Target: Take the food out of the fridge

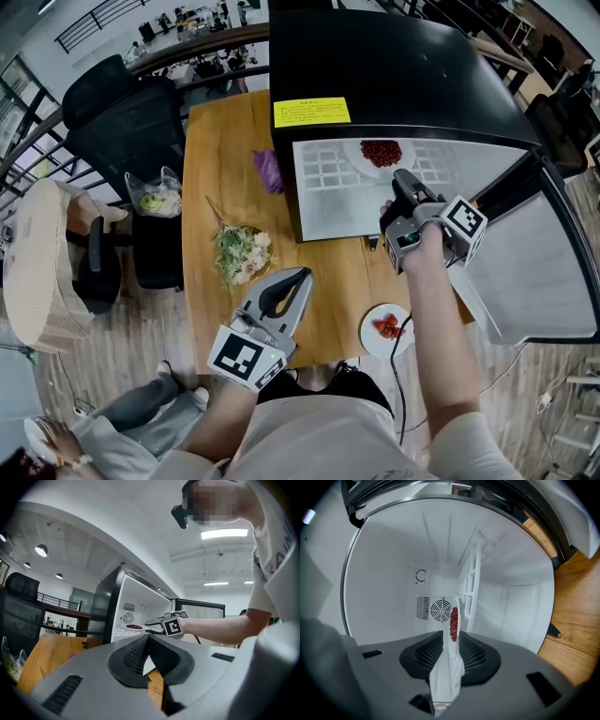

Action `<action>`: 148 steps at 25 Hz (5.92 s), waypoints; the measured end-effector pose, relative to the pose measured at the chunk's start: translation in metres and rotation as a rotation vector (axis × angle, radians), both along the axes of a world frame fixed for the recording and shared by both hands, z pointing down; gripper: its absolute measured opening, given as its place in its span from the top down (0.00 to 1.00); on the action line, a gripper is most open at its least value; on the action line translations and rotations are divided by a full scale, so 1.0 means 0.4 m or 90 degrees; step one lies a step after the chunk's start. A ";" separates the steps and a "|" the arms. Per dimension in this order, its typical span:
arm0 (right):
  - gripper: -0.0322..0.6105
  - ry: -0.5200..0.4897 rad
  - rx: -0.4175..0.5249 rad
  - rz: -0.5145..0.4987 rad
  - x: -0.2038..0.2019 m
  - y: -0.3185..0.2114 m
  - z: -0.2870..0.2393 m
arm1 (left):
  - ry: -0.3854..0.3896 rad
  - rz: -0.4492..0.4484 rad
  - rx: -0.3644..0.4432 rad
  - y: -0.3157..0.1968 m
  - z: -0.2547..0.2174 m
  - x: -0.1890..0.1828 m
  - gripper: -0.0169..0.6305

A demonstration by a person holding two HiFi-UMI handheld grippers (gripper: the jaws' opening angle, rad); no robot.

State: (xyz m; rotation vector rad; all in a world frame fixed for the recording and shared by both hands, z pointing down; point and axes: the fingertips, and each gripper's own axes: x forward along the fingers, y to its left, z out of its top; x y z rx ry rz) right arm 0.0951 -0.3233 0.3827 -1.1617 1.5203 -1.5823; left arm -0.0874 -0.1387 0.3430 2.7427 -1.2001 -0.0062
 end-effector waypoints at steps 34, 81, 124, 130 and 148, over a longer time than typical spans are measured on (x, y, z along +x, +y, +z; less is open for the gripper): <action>0.83 -0.011 -0.041 0.023 0.018 0.031 0.025 | 0.016 0.021 -0.007 0.001 0.014 0.011 0.96; 0.91 -0.017 -0.013 0.006 0.016 0.056 0.027 | 0.011 0.006 -0.011 0.010 0.019 -0.003 0.96; 0.91 -0.061 0.001 -0.295 -0.117 0.713 0.273 | -0.060 -0.158 -0.018 0.285 0.096 -0.058 0.96; 0.91 -0.059 -0.016 -0.274 -0.193 0.805 0.345 | -0.059 -0.123 -0.021 0.338 0.115 -0.098 0.96; 0.91 -0.038 -0.095 -0.224 -0.242 0.923 0.585 | -0.065 -0.060 -0.039 0.449 0.185 -0.147 0.96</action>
